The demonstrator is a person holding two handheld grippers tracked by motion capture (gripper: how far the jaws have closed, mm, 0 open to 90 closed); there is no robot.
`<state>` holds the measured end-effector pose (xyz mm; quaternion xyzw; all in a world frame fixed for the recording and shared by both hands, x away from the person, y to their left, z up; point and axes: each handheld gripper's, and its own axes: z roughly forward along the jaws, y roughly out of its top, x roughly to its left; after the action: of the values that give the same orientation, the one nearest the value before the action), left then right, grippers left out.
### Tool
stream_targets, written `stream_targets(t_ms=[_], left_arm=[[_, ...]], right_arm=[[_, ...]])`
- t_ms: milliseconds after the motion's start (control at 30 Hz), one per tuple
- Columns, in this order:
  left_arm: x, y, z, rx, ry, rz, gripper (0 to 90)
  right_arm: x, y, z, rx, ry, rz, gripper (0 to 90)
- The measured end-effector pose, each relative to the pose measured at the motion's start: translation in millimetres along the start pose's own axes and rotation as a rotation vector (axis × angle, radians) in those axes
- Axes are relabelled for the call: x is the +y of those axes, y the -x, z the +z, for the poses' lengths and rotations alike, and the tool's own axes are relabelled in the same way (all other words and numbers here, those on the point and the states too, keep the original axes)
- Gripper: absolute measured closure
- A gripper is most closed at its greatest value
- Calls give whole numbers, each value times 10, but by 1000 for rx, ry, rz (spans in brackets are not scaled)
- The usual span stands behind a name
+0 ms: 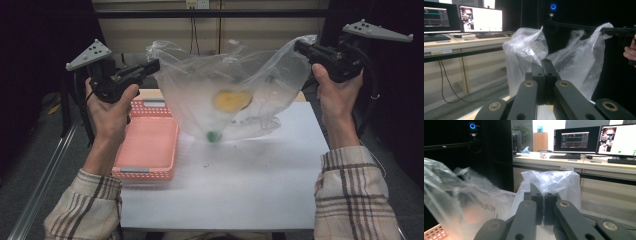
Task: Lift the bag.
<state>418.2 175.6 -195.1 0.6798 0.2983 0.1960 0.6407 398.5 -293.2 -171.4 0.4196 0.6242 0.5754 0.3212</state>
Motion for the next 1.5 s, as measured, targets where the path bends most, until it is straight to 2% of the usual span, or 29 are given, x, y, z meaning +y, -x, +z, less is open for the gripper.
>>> stream_targets(t_ms=[200, 233, 333, 400, 467, 633, 767, 867, 1033, 1200, 1300, 1333, 1400, 1467, 1500], left_arm=[[123, -5, -21, 9, 24, 5, 900], [149, 11, -35, 9, 29, 18, 900], [154, 19, -32, 18, 25, 23, 900], [102, -7, -15, 33, 14, 22, 900], [10, -13, 29, 33, -10, 24, 900], [-146, -49, 132, 31, -46, 11, 900], [-224, -26, 177, 35, -77, 37, 900], [-292, -58, 227, 38, -94, 29, 900], [-398, -129, 303, 52, -115, 18, 900], [-441, -147, 329, 44, -123, 9, 900], [-435, -141, 341, 47, -116, 7, 900], [-436, -141, 343, 59, -116, 13, 900], [-436, -156, 355, 56, -120, 16, 900], [-445, -189, 361, 87, -121, 0, 900], [-453, -219, 363, 88, -125, -16, 900]], right_arm=[[66, 43, 143, -22, -13, 0, 900], [70, 45, 158, -20, -11, 4, 900], [37, 53, 213, -32, -26, -6, 900], [-36, 75, 236, -38, -36, -4, 900], [-146, 105, 263, -65, -67, -22, 900], [-417, 215, 321, -85, -131, -16, 900], [-625, 308, 352, -102, -171, -8, 900], [-727, 337, 366, -118, -199, -18, 900], [-820, 366, 362, -103, -216, -8, 888], [-836, 350, 330, -77, -227, -12, 731], [-843, 340, 285, -92, -211, -6, 583], [-850, 342, 270, -101, -208, 1, 562], [-873, 357, 233, -110, -210, 1, 535], [-910, 386, 197, -125, -208, 8, 507], [-945, 413, 176, -149, -218, 7, 449]])
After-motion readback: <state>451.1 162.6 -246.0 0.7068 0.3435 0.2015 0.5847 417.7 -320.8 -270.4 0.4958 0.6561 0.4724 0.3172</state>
